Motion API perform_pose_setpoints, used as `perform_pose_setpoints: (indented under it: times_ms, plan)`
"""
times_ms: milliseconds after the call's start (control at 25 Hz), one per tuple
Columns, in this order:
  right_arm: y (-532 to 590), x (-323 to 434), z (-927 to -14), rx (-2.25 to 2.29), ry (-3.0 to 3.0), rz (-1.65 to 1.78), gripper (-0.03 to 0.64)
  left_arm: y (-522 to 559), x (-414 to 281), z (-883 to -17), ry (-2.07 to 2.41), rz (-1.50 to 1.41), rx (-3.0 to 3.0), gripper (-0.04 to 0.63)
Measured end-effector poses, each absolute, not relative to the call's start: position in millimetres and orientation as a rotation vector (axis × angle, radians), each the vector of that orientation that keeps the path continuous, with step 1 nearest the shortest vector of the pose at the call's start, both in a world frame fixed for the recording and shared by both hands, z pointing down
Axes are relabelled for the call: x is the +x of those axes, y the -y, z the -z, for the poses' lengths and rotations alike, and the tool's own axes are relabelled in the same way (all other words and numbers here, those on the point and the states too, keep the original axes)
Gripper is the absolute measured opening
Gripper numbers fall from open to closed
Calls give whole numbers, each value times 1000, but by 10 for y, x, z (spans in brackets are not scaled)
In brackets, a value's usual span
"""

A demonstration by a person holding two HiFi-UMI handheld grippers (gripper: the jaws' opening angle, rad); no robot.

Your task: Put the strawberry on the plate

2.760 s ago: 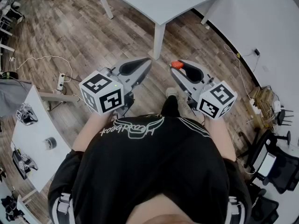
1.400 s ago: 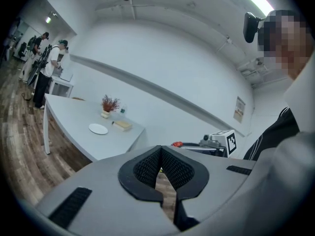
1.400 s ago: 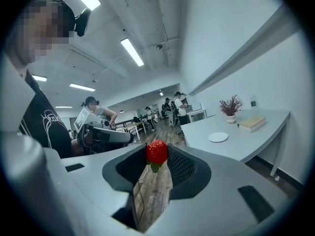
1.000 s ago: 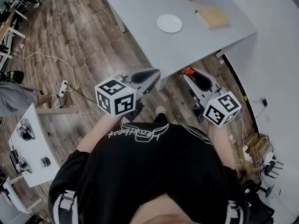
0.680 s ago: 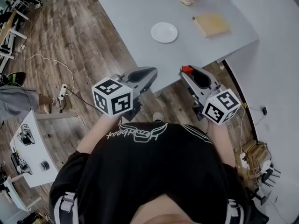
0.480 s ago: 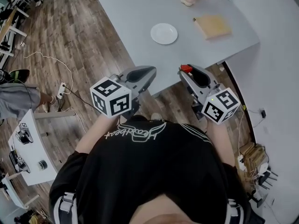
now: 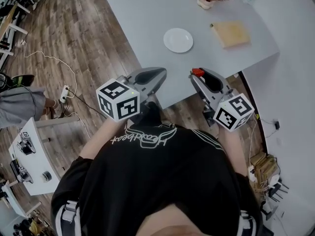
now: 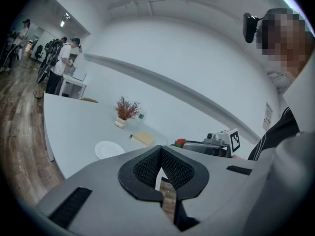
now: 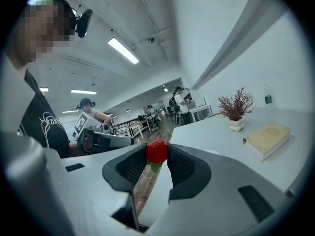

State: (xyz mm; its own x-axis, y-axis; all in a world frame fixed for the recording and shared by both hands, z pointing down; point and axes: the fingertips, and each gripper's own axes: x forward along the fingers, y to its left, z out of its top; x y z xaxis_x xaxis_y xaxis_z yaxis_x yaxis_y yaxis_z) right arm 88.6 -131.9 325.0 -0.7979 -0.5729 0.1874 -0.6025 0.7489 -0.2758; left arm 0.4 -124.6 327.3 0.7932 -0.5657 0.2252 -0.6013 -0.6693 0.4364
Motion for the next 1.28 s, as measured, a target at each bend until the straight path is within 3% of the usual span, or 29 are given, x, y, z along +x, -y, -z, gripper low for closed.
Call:
perform_pose_setpoints:
  times_ms: [1280]
  plan:
    - [2842, 657, -3710, 1094, 2696, -498, 121, 2782, -174, -3865, 728, -238, 2339, 6]
